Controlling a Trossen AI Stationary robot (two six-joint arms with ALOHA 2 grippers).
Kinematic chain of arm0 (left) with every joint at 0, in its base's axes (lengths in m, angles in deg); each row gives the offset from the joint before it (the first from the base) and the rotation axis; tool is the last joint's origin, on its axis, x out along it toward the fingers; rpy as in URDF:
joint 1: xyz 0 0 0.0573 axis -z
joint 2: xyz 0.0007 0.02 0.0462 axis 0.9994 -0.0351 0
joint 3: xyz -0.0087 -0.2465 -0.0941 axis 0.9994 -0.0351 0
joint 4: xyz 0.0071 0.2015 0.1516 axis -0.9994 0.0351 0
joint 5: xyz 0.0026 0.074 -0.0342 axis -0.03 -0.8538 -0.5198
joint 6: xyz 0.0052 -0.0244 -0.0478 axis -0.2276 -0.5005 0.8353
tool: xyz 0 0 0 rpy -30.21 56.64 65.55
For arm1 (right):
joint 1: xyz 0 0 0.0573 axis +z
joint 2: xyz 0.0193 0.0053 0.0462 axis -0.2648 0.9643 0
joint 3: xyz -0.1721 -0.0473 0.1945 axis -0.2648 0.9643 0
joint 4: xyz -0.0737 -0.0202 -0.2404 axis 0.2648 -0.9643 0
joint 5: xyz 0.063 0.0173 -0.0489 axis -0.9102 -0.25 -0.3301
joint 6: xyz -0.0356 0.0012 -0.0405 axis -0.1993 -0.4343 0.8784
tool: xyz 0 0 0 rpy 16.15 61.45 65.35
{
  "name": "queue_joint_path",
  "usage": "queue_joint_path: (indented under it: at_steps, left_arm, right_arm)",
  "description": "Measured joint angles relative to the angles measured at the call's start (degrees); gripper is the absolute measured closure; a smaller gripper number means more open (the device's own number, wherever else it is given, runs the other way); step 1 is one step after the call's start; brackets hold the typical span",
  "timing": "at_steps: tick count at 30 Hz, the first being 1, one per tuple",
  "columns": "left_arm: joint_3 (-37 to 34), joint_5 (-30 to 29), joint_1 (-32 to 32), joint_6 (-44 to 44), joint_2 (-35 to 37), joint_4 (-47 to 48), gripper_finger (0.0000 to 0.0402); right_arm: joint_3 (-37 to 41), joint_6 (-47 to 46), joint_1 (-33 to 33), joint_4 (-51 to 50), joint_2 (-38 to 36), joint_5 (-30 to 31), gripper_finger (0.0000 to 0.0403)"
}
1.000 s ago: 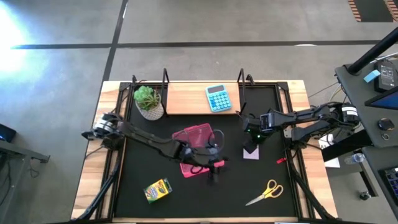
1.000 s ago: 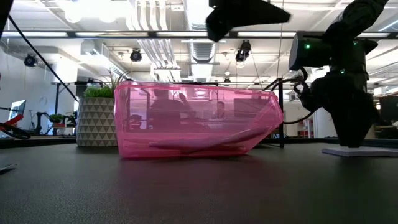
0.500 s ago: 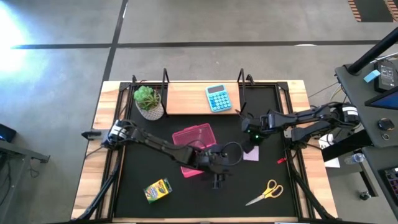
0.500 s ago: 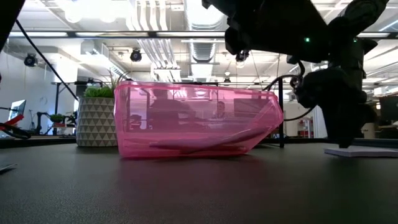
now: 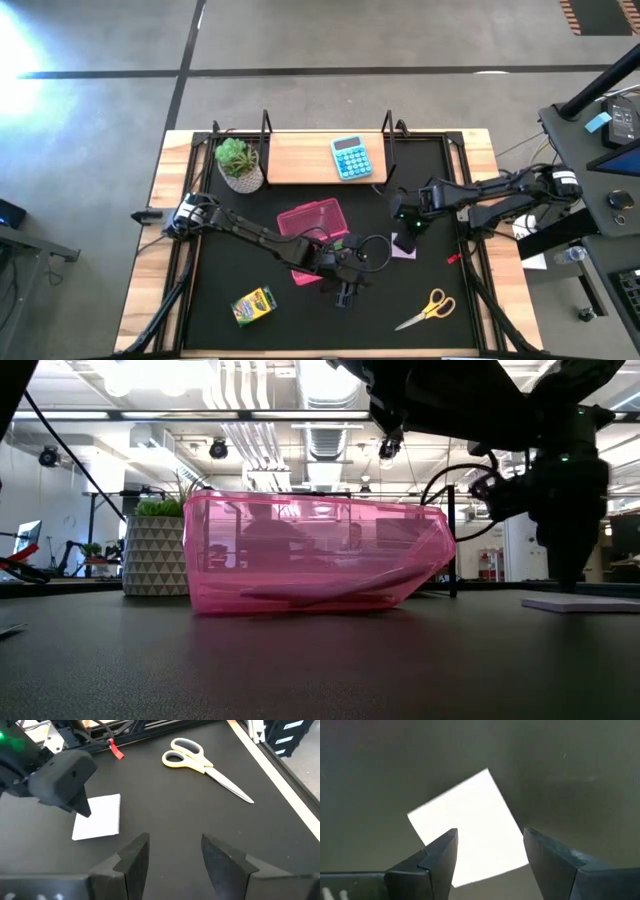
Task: Pack school essentials
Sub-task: Put the purple sticky note into the red supply box
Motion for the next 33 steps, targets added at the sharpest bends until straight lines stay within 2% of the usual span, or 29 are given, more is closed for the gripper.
queue_joint_path:
  at_steps: [4,9,13,19,22,28,33]
  left_arm:
    - [-0.02,0.28,0.29,0.0,0.04,0.14,0.0237]
    - [-0.02,0.27,0.27,0.0,0.24,0.09,0.0237]
    - [-0.02,0.25,0.27,0.0,0.33,0.04,0.0237]
    - [-0.02,0.25,0.27,0.02,0.44,0.13,0.0237]
    - [-0.04,0.23,0.38,0.21,0.49,0.5,0.0237]
    - [-0.09,0.18,0.72,0.35,0.59,1.75,0.0237]
    - [-0.97,-0.02,1.38,0.48,0.61,2.28,0.0237]
  right_arm:
    - [0.53,-0.72,2.42,-1.07,0.0,0.23,0.0186]
    - [1.3,-7.06,6.71,0.8,1.11,2.5,0.0186]
    - [1.5,-12.83,10.47,2.86,4.53,5.95,0.0186]
    - [-0.81,-17.28,14.47,7.7,10.72,6.71,0.0186]
    - [-4.24,-17.53,16.11,12.36,13.65,6.34,0.0186]
    - [-11.95,-14.46,17.78,12.11,19.66,6.27,0.0186]
    - [-18.71,-9.78,17.87,4.32,22.14,5.89,0.0186]
